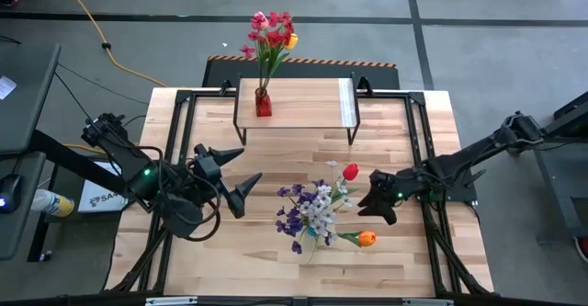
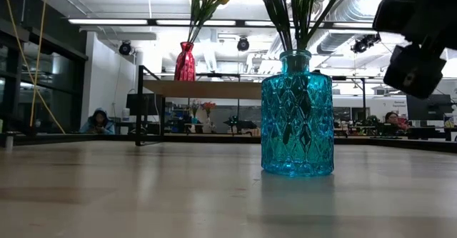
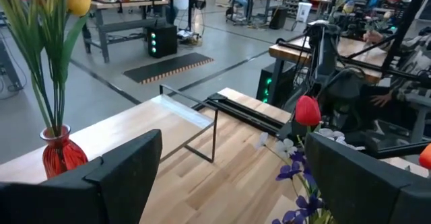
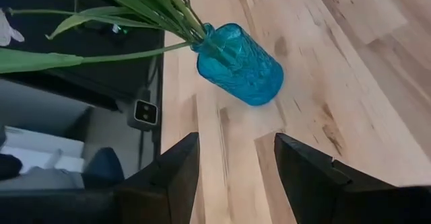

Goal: Pick and place flowers into a vace then onto a shelf
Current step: Put the blue vase on the shelf

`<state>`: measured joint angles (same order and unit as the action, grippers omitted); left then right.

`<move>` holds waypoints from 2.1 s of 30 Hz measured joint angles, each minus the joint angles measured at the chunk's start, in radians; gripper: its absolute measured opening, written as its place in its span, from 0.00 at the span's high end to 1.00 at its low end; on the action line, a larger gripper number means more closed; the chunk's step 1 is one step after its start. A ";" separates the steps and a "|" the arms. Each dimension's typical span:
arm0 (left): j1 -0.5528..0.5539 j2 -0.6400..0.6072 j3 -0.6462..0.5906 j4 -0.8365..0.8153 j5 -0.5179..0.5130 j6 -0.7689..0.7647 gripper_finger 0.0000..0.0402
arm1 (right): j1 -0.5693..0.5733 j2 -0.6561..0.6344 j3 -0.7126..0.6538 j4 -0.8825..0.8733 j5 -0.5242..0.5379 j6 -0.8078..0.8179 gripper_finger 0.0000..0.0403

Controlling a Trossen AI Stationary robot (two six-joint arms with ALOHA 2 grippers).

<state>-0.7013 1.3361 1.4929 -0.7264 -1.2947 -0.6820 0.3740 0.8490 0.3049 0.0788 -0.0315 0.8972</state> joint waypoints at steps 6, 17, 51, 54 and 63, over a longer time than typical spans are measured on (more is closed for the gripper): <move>0.000 0.000 0.000 -0.003 0.009 0.000 0.01 | 0.000 0.000 -0.090 0.160 0.001 0.004 0.55; 0.000 0.000 0.000 -0.009 0.119 0.000 0.01 | 0.000 0.000 -0.139 0.257 0.130 0.013 0.55; 0.001 0.001 0.000 -0.201 0.128 -0.118 0.02 | 0.000 0.064 -0.138 0.377 0.353 -0.310 0.30; 0.001 0.001 0.000 -0.223 0.128 -0.139 0.02 | 0.000 0.124 -0.138 0.450 0.352 -0.354 0.27; 0.001 0.001 0.000 -0.250 0.128 -0.143 0.02 | 0.000 0.341 -0.096 0.563 0.350 -0.443 0.25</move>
<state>-0.7002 1.3369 1.4933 -0.9767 -1.1664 -0.8249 0.3737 1.1898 0.2084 0.6415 0.3187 0.4540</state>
